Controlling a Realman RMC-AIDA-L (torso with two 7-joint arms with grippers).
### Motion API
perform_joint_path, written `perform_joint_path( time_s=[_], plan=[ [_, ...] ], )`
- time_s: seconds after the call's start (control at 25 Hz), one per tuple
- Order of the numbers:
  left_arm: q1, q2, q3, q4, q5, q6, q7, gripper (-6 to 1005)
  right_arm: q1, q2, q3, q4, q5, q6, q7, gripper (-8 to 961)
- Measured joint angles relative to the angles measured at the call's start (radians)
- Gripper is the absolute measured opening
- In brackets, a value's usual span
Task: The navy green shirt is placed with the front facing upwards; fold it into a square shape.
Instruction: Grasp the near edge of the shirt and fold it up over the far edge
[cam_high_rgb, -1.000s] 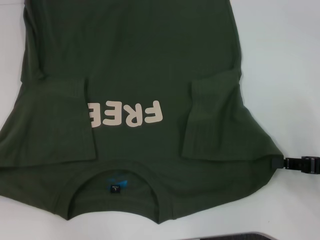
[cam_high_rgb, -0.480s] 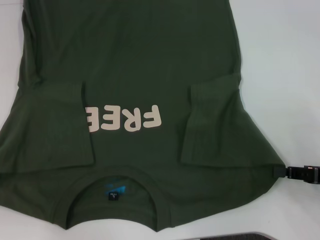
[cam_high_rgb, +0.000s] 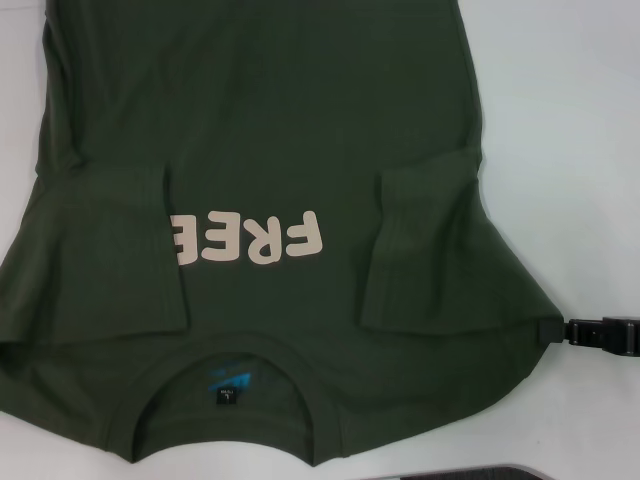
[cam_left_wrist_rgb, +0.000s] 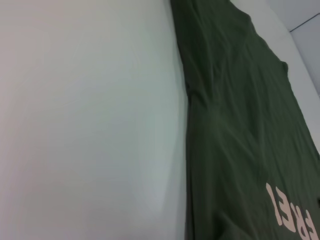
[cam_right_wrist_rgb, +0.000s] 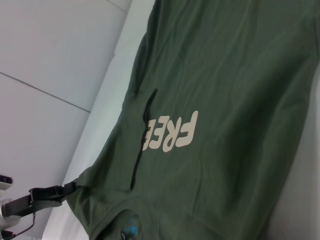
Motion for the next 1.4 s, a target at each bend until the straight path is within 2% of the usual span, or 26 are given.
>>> perform_joint_path(
  time_s=[0.12, 0.4, 0.8, 1.12, 1.4],
  plan=[
    [0.000, 0.001, -0.002, 0.000, -0.002, 0.003, 0.000, 32, 0.008, -0.002, 0.005, -0.001, 0.004, -0.001, -0.001, 3],
    [-0.046, 0.025, -0.037, -0.018, -0.026, 0.056, 0.001, 33, 0.052, -0.008, 0.014, -0.007, 0.005, -0.012, 0.004, 2],
    [-0.103, 0.053, -0.071, -0.053, -0.073, 0.087, -0.001, 32, 0.124, -0.035, 0.050, -0.009, 0.006, -0.013, 0.028, 3],
    [-0.202, 0.086, -0.071, -0.135, -0.093, 0.055, -0.016, 32, 0.199, -0.057, 0.071, -0.011, 0.007, 0.012, 0.094, 2],
    [-0.304, 0.109, -0.064, -0.185, -0.100, -0.007, -0.031, 32, 0.274, -0.057, 0.077, -0.011, 0.007, 0.077, 0.134, 2]
  ],
)
